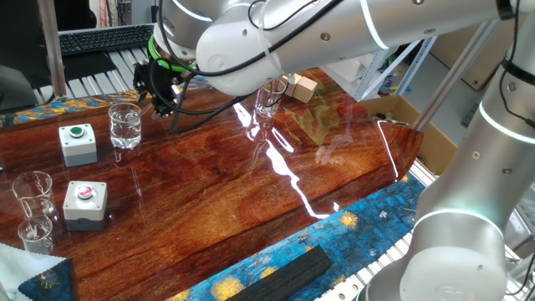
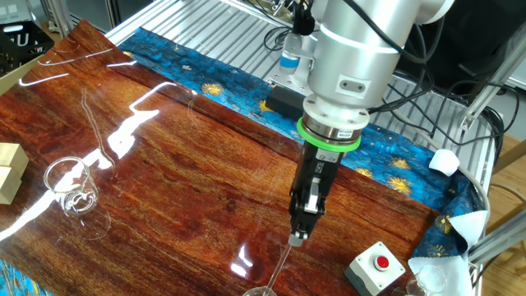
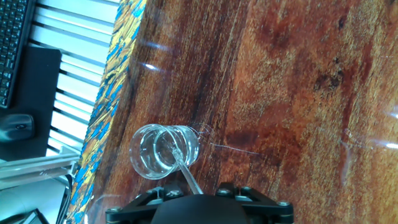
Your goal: Stir the beaker with a glass rod
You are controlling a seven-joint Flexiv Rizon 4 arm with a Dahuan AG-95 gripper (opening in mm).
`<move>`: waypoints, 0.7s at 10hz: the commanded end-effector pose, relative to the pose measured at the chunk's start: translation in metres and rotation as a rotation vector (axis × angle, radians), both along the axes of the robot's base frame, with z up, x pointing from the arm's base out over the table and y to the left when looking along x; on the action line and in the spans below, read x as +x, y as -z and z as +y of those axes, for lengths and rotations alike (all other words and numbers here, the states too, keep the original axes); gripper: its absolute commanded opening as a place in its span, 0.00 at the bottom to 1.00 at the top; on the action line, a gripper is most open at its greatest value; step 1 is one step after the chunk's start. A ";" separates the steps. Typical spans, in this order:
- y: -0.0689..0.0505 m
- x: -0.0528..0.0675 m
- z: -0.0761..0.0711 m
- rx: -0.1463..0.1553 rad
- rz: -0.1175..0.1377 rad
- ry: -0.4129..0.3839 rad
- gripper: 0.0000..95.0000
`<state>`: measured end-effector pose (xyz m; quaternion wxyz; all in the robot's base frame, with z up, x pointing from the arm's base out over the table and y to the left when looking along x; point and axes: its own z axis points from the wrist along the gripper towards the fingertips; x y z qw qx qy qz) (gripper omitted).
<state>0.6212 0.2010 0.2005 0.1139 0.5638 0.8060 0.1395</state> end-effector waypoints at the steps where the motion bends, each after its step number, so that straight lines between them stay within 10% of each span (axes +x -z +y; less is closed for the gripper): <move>1: 0.001 0.000 0.000 -0.003 -0.007 0.010 0.40; 3: 0.003 0.001 0.002 -0.015 -0.010 0.019 0.40; 5: 0.003 0.000 0.003 -0.042 -0.010 -0.006 0.00; 7: 0.002 -0.001 0.003 -0.058 -0.012 -0.008 0.00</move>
